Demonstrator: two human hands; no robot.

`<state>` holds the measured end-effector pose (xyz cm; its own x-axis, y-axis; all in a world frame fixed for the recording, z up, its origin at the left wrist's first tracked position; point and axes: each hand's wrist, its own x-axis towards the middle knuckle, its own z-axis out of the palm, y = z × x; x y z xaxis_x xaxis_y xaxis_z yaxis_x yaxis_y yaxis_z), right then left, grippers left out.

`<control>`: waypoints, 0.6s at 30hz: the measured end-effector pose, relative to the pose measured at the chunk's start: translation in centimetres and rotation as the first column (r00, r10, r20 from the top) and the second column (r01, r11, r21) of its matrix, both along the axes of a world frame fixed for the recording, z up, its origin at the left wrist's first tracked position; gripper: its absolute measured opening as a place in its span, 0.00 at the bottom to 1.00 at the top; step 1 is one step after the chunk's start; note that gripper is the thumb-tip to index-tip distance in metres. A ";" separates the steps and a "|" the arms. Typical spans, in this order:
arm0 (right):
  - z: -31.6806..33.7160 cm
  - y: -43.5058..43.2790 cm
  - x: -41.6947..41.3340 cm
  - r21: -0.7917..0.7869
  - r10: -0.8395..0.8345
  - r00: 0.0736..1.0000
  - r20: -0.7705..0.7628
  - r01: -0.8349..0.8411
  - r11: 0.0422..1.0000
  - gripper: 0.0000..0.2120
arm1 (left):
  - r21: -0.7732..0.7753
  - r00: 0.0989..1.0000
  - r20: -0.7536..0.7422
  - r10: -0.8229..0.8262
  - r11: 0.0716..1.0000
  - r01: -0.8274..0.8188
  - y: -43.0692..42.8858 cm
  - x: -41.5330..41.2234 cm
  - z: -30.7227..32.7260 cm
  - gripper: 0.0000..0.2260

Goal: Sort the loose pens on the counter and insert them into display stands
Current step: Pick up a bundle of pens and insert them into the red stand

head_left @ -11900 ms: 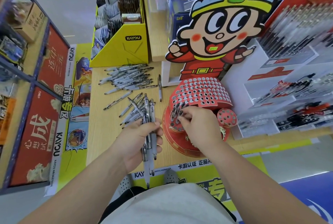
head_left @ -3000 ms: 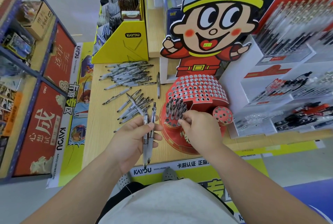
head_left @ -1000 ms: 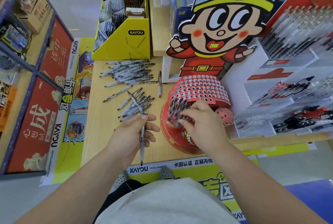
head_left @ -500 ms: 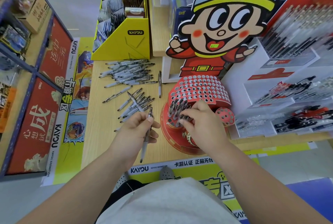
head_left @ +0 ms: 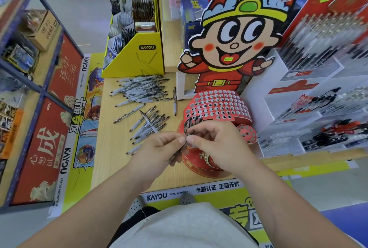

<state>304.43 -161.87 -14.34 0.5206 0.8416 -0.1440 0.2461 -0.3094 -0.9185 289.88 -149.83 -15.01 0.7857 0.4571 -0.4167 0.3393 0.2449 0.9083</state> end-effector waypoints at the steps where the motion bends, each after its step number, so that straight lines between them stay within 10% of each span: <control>1: 0.1 -0.1 0.1 -0.003 0.006 1.000 -0.006 -0.006 1.000 0.05 | -0.006 1.000 0.001 -0.005 1.000 0.005 0.0 0.1 0.0 0.11; 9: -0.2 -0.6 0.3 -0.007 -0.085 0.996 0.032 0.086 0.996 0.04 | 0.103 0.976 -0.200 0.082 0.993 -0.063 1.8 0.1 -2.2 0.08; 18: 0.2 -0.6 0.0 -0.037 -0.235 0.878 0.417 0.275 0.961 0.04 | 0.508 0.880 -0.466 0.094 0.843 0.179 10.3 0.1 -8.4 0.06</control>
<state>304.40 -162.50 -14.10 0.7449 0.6649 0.0553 0.4911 -0.4903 -0.7200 289.95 -139.54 -23.41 0.5893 0.6800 -0.4364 0.7426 -0.2430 0.6242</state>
